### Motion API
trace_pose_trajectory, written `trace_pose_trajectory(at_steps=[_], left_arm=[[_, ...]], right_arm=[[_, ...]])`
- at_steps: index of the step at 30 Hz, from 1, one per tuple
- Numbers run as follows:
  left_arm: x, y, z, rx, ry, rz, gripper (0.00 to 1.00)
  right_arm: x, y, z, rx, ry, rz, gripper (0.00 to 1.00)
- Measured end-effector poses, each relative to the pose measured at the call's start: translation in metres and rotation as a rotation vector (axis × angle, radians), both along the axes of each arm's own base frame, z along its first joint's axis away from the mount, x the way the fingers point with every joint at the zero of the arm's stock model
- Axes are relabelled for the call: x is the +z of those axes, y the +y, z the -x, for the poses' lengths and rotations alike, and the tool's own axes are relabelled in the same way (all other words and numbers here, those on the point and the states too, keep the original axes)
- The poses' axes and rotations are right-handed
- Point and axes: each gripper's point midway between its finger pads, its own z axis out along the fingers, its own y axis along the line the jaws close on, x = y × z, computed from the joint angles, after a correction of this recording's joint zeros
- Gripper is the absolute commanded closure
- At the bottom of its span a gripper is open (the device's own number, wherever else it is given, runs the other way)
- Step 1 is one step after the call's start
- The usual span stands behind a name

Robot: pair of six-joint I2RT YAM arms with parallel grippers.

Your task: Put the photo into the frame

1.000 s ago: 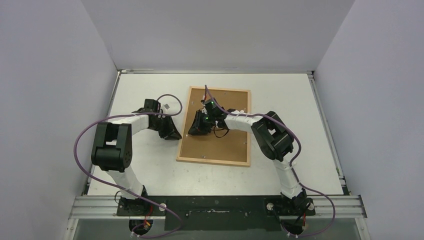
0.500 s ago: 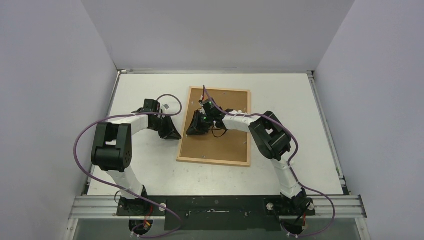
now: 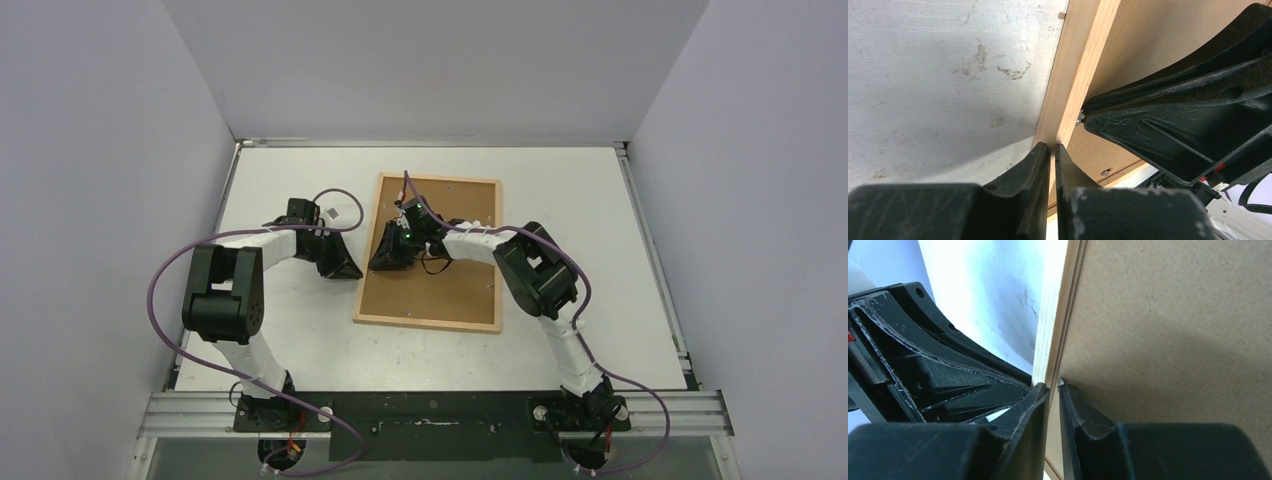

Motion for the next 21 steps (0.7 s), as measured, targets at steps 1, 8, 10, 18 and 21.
trace_pose_trajectory(at_steps=[1, 8, 10, 18, 21], left_arm=[[0.0, 0.0, -0.0001, 0.0, 0.0, 0.0, 0.94], [0.0001, 0.0001, -0.0001, 0.001, 0.0, 0.001, 0.96], [0.0001, 0.0001, 0.0, 0.0, 0.0, 0.001, 0.96], [0.0002, 0.0001, 0.0, 0.001, 0.001, 0.002, 0.97], [-0.0001, -0.0001, 0.0003, 0.0, 0.003, 0.004, 0.98]], right_arm=[[0.0, 0.0006, 0.0, 0.002, 0.0, -0.003, 0.83], [0.0006, 0.004, 0.0006, 0.023, -0.001, -0.018, 0.83], [0.0002, 0.0041, 0.0009, 0.03, -0.004, -0.019, 0.83], [-0.0003, 0.0062, 0.0032, 0.089, -0.037, -0.029, 0.84], [-0.0007, 0.0057, 0.0045, 0.121, -0.059, -0.031, 0.84]])
